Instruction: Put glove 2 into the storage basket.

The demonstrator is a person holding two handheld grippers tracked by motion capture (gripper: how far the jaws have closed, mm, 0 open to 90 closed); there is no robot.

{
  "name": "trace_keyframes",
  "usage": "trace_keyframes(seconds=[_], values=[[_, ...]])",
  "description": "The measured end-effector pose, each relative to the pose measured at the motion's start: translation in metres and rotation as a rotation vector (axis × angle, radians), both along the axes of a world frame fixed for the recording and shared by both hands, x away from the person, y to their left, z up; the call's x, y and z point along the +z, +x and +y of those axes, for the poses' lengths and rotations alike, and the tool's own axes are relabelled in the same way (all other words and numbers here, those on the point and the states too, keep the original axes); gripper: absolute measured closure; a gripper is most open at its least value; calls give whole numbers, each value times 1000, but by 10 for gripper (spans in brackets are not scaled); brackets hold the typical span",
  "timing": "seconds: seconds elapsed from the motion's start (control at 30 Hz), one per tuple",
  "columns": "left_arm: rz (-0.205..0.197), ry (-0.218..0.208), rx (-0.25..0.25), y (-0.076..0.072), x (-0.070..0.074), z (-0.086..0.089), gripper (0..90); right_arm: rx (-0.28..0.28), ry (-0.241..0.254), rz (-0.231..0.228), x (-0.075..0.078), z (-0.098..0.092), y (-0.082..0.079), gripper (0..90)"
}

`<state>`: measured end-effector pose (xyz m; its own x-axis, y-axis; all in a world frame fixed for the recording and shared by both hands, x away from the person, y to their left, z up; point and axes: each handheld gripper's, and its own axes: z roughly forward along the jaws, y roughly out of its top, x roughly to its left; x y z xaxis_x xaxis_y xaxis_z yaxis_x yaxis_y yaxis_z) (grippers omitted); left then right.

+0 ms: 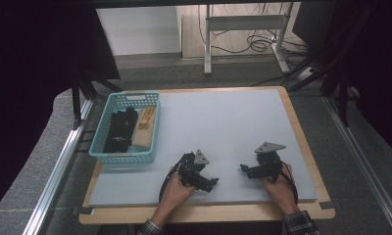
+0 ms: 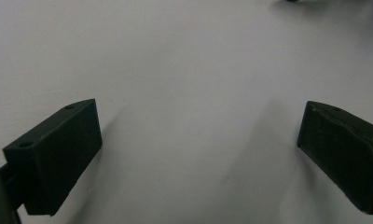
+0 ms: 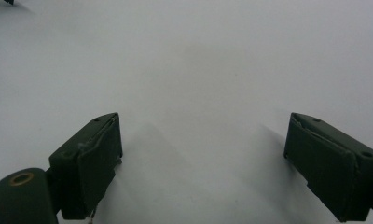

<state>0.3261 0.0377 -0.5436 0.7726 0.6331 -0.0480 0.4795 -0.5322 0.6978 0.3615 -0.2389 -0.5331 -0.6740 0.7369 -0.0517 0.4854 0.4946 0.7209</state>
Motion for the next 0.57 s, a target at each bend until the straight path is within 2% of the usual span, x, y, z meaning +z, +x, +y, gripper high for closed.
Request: trace_keyframes(seconds=[0.07, 0.57], values=[[-5, 11, 0, -1, 0, -2, 0, 0, 0, 0, 0, 0, 0, 107], [-19, 11, 0, -2, -1, -1, 0, 1, 0, 0, 0, 0, 0, 107]])
